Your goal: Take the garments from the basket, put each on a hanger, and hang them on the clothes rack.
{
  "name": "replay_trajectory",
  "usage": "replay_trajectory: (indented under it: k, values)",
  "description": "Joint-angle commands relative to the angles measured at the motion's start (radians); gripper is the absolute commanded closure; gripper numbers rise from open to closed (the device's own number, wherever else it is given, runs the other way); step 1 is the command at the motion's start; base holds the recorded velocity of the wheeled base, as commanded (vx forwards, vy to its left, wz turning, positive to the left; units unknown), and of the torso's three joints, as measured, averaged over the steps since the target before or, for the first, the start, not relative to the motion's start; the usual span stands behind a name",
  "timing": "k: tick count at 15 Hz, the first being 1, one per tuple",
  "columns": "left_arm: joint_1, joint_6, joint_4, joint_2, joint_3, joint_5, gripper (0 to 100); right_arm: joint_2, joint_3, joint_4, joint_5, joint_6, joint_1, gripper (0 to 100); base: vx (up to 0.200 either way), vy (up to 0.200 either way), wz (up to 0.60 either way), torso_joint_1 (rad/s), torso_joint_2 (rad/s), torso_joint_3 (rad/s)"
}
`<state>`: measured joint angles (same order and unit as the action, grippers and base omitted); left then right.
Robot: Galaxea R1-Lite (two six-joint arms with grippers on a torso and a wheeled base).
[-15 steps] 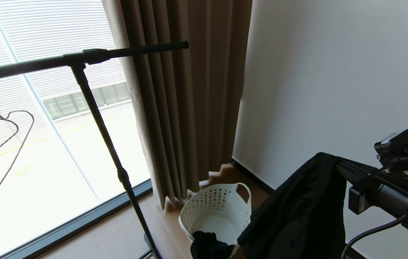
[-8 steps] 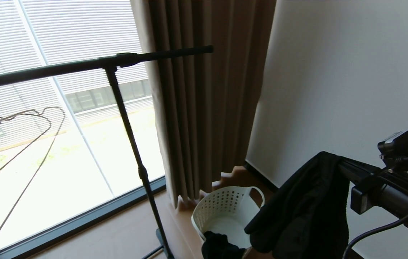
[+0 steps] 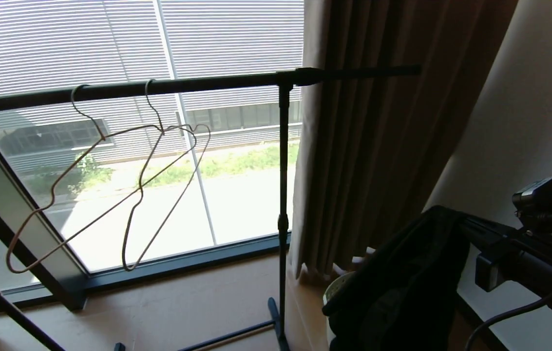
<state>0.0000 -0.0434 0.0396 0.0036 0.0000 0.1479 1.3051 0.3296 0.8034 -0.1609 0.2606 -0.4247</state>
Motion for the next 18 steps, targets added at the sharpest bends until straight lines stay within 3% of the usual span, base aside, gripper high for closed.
replay_trajectory:
  k: [1,3,8,12,14,18]
  values:
    - [0.000,-0.001,0.000,-0.001,0.000,0.001,0,0.000,-0.003,0.000,0.000,0.000,0.000,100,0.000,0.000,0.60,0.002,0.00,-0.002]
    - [0.000,0.000,0.000,-0.001,0.000,0.001,0,0.002,-0.003,0.000,0.000,0.000,0.000,100,0.000,0.000,0.60,0.000,0.00,0.002]
    - [0.000,0.002,-0.001,-0.001,0.000,-0.001,0,0.003,-0.001,0.000,0.000,0.000,0.000,100,0.000,0.000,0.00,0.000,0.00,0.000]
    - [0.000,0.002,-0.001,-0.001,0.000,-0.001,0,0.003,-0.003,0.000,0.001,0.000,0.000,100,-0.200,0.000,0.00,0.002,0.00,-0.001]
    - [0.000,0.000,-0.001,-0.001,0.000,-0.002,0,0.003,-0.001,0.000,0.001,0.000,0.000,100,-0.200,0.200,0.00,-0.010,0.00,0.002]
    - [0.000,0.000,0.000,-0.001,0.000,0.002,0,0.003,-0.003,0.002,0.000,0.000,0.000,100,0.000,0.200,0.00,-0.005,0.00,0.001]
